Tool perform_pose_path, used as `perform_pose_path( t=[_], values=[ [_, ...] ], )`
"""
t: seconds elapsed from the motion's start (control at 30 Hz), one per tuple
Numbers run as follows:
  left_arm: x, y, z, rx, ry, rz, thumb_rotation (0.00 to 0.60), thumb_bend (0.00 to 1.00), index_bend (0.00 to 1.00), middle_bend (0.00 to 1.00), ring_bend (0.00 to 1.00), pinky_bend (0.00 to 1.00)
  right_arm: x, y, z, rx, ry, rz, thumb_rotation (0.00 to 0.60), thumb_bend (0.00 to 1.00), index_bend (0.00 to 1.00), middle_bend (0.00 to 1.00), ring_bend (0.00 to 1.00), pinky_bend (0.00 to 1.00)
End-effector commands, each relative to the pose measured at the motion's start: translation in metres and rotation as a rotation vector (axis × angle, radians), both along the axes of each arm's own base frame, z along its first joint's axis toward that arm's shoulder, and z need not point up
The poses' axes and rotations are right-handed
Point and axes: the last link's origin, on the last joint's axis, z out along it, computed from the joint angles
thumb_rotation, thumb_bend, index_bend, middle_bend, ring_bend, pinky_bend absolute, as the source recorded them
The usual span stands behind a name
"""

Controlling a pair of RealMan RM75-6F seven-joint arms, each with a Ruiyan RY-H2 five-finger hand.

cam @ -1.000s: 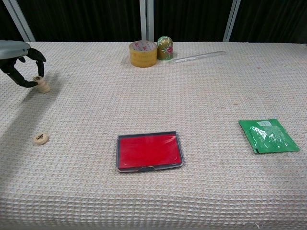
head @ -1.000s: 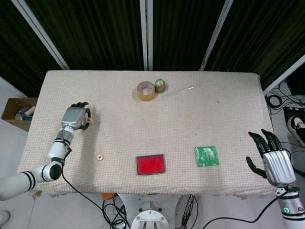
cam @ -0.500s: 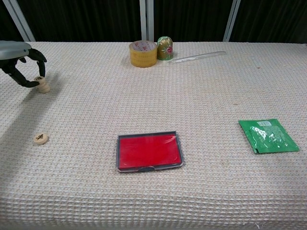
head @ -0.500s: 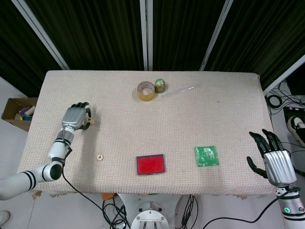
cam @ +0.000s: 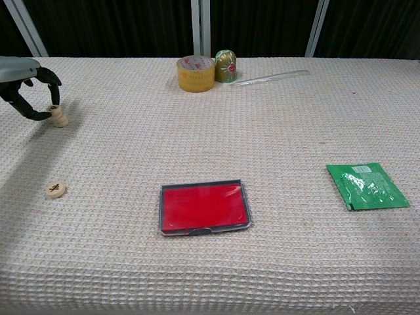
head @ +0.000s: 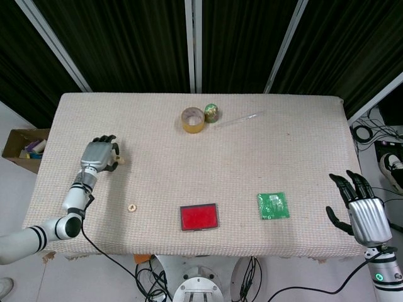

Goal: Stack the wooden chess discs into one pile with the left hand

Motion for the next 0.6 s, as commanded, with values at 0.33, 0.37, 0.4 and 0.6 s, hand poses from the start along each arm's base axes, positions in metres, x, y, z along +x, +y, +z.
perform_pose_path(
  t=[0.33,0.37,0.4,0.6],
  values=[
    [-0.0005,0.0008,0.0010,0.004,0.006,0.000,0.600,0.34,0.44,0.12,0.09,0.16,-0.0004,0.0005,0.0005,-0.002,0.000,-0.002,0.600,0.30,0.13,0.22,0.04,0.14],
    [-0.0006,0.0008,0.0013,0.005,0.007,0.000,0.600,0.34,0.44,0.12,0.09,0.16,-0.0004,0.0004,0.0006,-0.002,-0.001,-0.002,0.600,0.30,0.13,0.22,0.04,0.14],
    [-0.0008,0.0006,0.0017,0.005,0.007,0.001,0.600,0.34,0.44,0.12,0.09,0.16,-0.0005,0.0004,0.0006,-0.002,-0.001,-0.002,0.600,0.30,0.13,0.22,0.04,0.14],
    [0.0012,-0.0013,0.0047,0.017,0.005,-0.010,0.600,0.33,0.43,0.12,0.09,0.16,-0.0010,0.0005,0.0006,-0.003,-0.003,-0.002,0.600,0.30,0.13,0.22,0.04,0.14]
  ],
)
